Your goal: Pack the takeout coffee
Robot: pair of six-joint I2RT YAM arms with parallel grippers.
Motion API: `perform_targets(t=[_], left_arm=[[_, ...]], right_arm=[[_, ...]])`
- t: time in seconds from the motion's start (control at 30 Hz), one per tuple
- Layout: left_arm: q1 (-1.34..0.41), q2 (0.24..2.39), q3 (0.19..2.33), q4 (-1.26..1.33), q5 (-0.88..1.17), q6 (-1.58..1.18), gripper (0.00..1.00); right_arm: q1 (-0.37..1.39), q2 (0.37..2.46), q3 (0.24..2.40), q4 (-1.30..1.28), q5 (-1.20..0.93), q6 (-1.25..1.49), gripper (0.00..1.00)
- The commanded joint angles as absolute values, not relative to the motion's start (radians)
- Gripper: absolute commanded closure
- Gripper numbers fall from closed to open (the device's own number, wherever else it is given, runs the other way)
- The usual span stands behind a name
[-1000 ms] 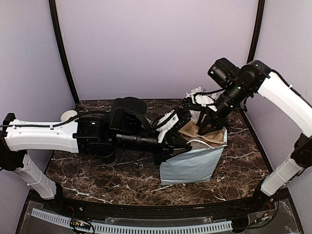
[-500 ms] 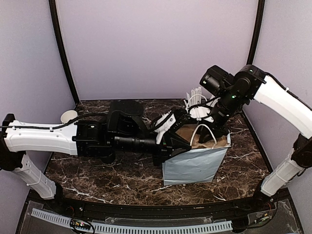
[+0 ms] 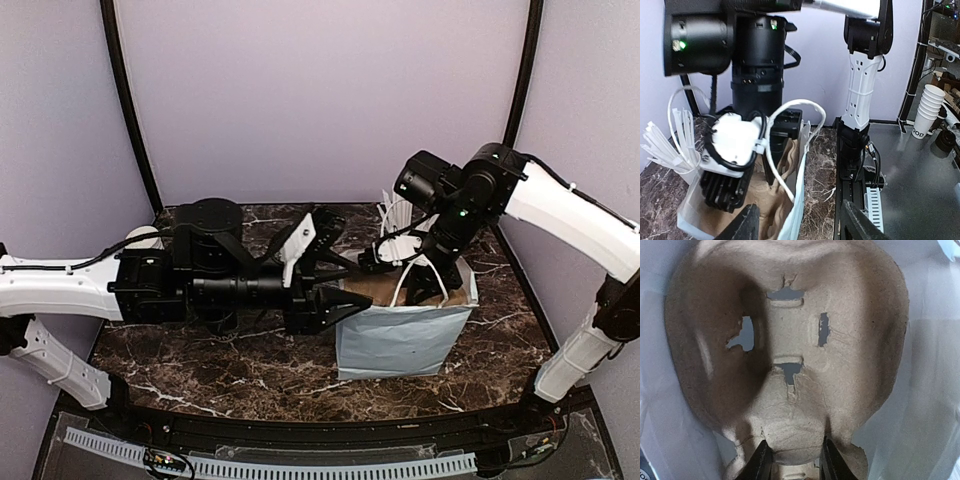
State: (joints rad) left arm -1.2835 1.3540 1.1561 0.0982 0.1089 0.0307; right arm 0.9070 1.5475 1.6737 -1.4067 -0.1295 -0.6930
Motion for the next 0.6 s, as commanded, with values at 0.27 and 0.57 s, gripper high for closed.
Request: perform_targets(t=[0.27,0.57], left_arm=[[-1.269,1.055,1.01,0.135,-0.267,0.132,0.35],[-1.188,0.955,0.917,0.169,-0.324,0.07,0.32]], right_arm=[[0.933,1.572,1.646,-1.41,-0.06,-0.629,0.72],[0.934,1.666,1.632,-1.371,-0.062,-0.6,0.71]])
